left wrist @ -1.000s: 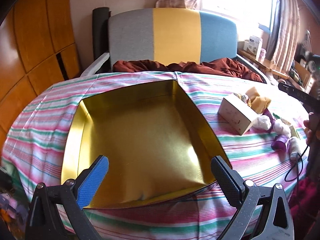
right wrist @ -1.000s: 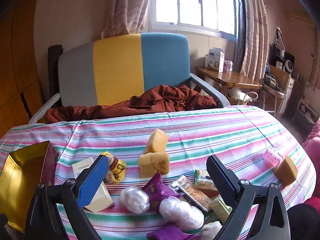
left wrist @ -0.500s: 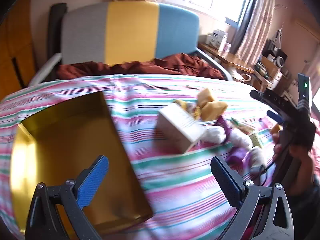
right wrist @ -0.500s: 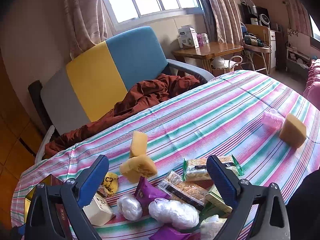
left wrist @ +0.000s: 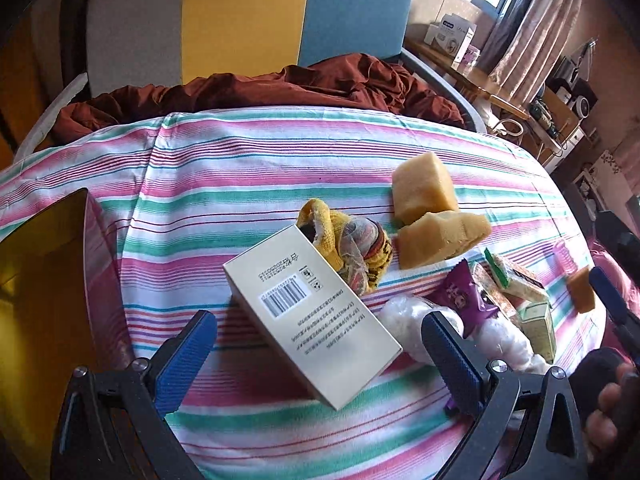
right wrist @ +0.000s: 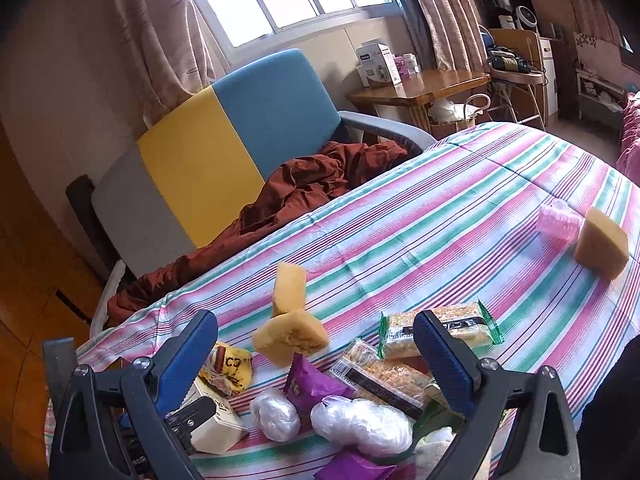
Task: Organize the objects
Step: 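Move the left tool from the gold tray toward the white box, then grasp the white product box with the left tool and lift it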
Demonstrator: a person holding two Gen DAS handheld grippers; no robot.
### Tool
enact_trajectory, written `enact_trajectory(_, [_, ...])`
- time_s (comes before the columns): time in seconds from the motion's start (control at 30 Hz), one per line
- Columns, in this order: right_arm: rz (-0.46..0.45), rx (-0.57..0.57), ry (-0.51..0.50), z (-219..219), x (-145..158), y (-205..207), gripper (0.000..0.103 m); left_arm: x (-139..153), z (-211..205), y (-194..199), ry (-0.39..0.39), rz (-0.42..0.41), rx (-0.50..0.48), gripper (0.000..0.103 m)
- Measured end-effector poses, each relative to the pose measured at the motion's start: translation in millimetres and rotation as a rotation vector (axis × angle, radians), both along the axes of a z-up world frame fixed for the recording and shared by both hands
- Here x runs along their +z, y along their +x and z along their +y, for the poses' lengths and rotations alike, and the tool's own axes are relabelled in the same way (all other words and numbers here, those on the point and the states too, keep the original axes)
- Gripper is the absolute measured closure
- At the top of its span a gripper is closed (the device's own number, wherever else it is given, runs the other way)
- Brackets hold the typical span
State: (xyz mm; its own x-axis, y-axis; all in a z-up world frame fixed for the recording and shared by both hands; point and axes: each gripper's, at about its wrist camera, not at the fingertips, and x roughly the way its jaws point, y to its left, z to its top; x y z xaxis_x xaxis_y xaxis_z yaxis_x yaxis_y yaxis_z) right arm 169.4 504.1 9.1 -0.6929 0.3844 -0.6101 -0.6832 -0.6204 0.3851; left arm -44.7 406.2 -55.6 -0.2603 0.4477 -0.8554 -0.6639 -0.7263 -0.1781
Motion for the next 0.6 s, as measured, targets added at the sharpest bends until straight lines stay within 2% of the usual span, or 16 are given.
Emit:
enact_trajectory(0.27, [-0.015,0.024,-0.023,1,-6,-6,0.003,-26,8,-22,-0.022,-0.068,0.073,0.000])
enact_trajectory(0.3, [-0.016,0.025,-0.024,0,-6,-6,0.003,-30,5,-24,-0.026,-0.075,0.085,0.004])
enact_trajectory(0.37, [-0.024,0.025,-0.023,0,-7,-7,0.003,-34,-4,-25,0.005,-0.111,0.091,0.020])
enact_trajectory(0.4, [-0.029,0.027,-0.023,0,-7,-7,0.003,-34,-9,-23,0.004,-0.114,0.096,0.033])
enact_trajectory(0.5, [-0.046,0.035,-0.016,-3,-8,-10,0.003,-32,-17,-8,-0.006,-0.067,0.054,0.052])
enact_trajectory(0.6, [-0.064,0.047,-0.006,-5,-9,-13,0.003,-31,-23,12,-0.018,-0.029,-0.001,0.052])
